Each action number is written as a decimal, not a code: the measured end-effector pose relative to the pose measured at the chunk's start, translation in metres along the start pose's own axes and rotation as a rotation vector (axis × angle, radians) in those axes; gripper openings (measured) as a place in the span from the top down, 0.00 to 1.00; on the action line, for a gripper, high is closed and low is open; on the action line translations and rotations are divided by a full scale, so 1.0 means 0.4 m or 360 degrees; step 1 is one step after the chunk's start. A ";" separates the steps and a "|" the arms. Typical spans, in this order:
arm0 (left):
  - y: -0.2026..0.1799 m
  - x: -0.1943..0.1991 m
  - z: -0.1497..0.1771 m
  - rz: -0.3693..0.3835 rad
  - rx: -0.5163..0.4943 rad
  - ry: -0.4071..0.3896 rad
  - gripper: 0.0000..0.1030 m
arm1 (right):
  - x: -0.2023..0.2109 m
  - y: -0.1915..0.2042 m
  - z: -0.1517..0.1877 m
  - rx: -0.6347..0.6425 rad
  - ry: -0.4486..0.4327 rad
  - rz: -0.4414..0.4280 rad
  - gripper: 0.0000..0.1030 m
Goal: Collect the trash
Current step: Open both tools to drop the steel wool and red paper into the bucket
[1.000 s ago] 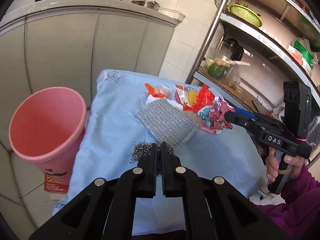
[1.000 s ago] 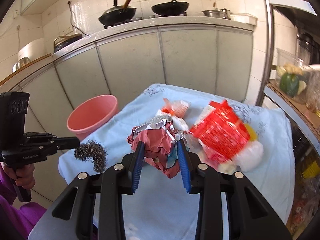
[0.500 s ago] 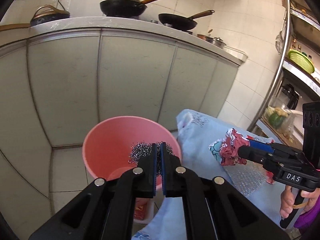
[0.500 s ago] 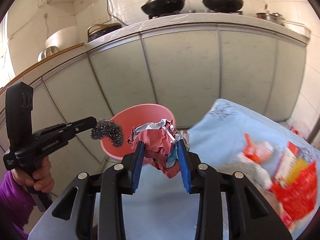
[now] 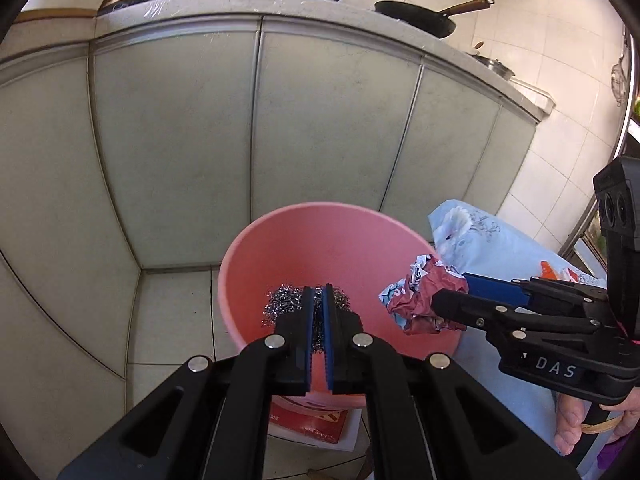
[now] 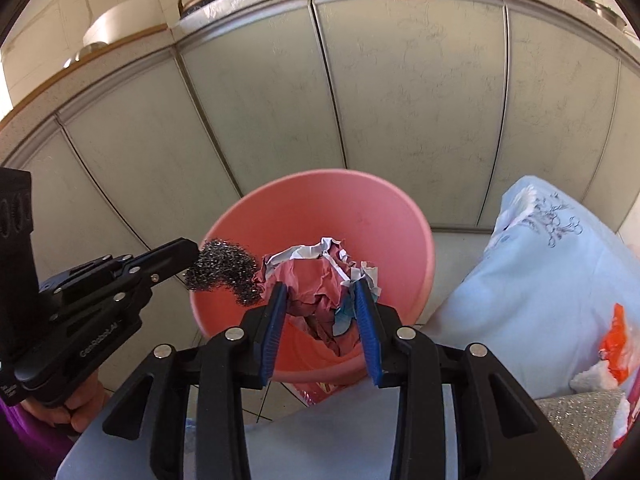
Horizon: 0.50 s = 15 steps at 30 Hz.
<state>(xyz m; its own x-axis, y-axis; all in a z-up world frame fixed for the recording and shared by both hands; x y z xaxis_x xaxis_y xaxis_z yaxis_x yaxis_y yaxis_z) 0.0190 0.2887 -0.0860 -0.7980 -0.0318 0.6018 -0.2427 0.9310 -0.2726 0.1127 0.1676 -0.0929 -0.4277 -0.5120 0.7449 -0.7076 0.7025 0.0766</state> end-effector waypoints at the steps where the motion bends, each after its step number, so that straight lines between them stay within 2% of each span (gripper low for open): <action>1: 0.007 -0.007 0.005 -0.0005 0.0010 0.0011 0.96 | -0.009 -0.001 0.001 -0.0003 0.0012 -0.0002 0.66; 6: 0.024 -0.021 0.010 -0.0033 0.0035 0.0013 0.94 | -0.029 0.001 0.001 -0.0012 0.0045 0.0008 0.62; 8: 0.025 -0.018 0.009 -0.0040 0.0040 0.0011 0.88 | -0.029 0.003 0.001 -0.0012 0.0044 0.0010 0.59; 10: 0.025 -0.013 0.007 -0.0064 0.0041 -0.0006 0.72 | -0.030 0.006 0.001 -0.0011 0.0048 -0.0006 0.56; 11: 0.024 -0.007 0.005 -0.0068 0.0037 -0.0020 0.69 | -0.031 0.005 0.000 -0.0013 0.0047 -0.0006 0.56; 12: 0.023 -0.002 0.003 -0.0064 0.0032 -0.0030 0.65 | -0.029 0.006 0.000 -0.0014 0.0051 -0.0012 0.55; 15: 0.016 0.010 -0.005 -0.0063 0.0024 -0.0042 0.64 | -0.016 0.007 0.001 0.0000 0.0040 -0.0012 0.54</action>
<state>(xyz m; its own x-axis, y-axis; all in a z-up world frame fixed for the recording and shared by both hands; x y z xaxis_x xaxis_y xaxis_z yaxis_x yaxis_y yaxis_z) 0.0155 0.2953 -0.0840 -0.8020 -0.0784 0.5922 -0.2824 0.9233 -0.2602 0.1134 0.1728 -0.0978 -0.4081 -0.5049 0.7606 -0.7109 0.6984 0.0822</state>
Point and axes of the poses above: each gripper's, at about its wrist camera, not at the fingertips, and x roughly against the way its jaws point, y to its left, z to its underside, the point moved 6 cm from there along -x, roughly the way its jaws point, and after that the axes turned 12 degrees about z, right-handed, at the moved point
